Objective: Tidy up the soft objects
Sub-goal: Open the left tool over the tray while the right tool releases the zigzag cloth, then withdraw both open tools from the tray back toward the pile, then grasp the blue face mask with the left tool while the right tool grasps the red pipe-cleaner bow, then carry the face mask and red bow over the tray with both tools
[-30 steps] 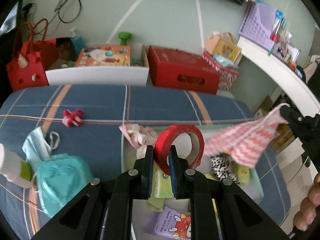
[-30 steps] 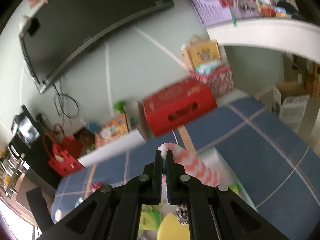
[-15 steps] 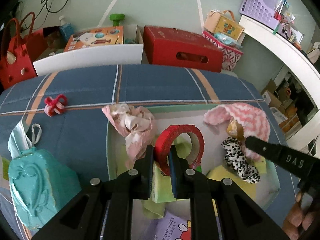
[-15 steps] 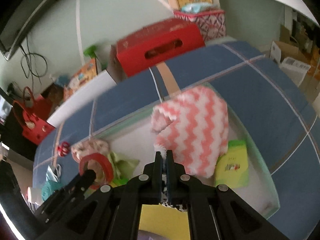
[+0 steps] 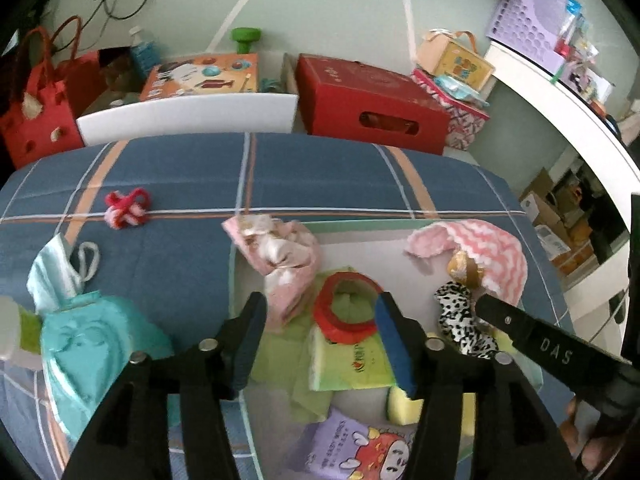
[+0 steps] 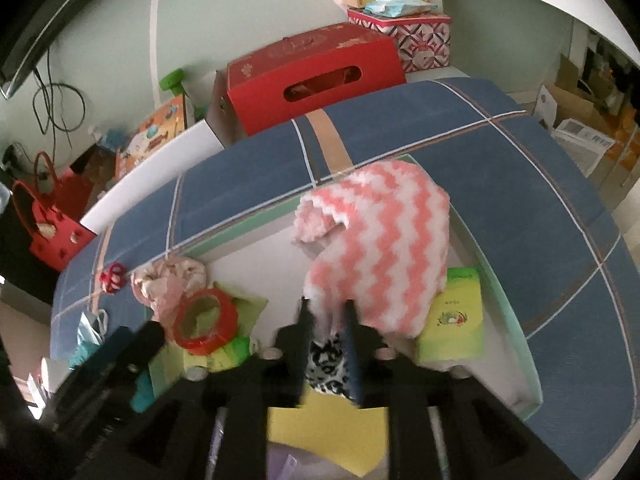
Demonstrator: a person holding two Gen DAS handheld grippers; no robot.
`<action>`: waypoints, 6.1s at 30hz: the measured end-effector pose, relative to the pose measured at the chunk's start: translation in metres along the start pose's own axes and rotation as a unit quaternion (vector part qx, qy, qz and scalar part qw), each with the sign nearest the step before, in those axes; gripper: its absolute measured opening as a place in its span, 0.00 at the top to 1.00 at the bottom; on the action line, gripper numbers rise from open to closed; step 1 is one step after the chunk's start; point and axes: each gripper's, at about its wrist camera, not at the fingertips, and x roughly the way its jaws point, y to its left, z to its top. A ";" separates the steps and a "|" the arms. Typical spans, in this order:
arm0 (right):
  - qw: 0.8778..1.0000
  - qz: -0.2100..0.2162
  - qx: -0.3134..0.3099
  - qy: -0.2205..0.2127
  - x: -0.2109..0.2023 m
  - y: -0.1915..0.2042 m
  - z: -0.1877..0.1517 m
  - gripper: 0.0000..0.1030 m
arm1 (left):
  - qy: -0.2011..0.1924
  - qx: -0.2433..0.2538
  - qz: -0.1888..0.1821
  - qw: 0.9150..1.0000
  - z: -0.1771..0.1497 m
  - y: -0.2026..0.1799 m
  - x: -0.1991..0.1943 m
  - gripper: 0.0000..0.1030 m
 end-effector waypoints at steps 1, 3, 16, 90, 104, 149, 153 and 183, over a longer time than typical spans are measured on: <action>1.000 -0.006 -0.005 0.003 0.000 0.001 -0.001 0.60 | 0.003 -0.005 0.004 1.000 0.000 0.003 -0.001 0.39; 1.000 -0.017 -0.012 0.003 -0.001 0.003 -0.002 0.49 | 0.009 -0.015 0.013 1.000 0.001 0.008 -0.002 0.38; 0.999 -0.034 -0.026 0.016 -0.002 0.005 -0.004 0.29 | 0.003 -0.009 0.081 0.997 0.001 0.020 -0.018 0.21; 0.944 0.118 -0.302 0.051 0.019 0.282 0.015 0.06 | 0.101 -0.104 0.042 0.989 0.058 0.307 -0.046 0.09; 0.921 0.136 -0.341 0.132 0.117 0.303 0.019 0.39 | 0.191 -0.021 -0.013 0.981 0.063 0.306 0.025 0.22; 0.924 0.182 -0.326 0.080 0.047 0.280 0.016 0.94 | 0.066 -0.071 -0.035 0.995 0.069 0.301 -0.054 0.95; 0.927 0.180 -0.324 0.060 0.014 0.269 0.012 0.95 | 0.031 -0.075 -0.028 0.996 0.074 0.286 -0.090 0.95; 0.973 0.106 -0.198 -0.060 -0.104 0.104 -0.060 0.94 | -0.105 -0.076 -0.036 0.991 -0.012 0.110 -0.166 0.95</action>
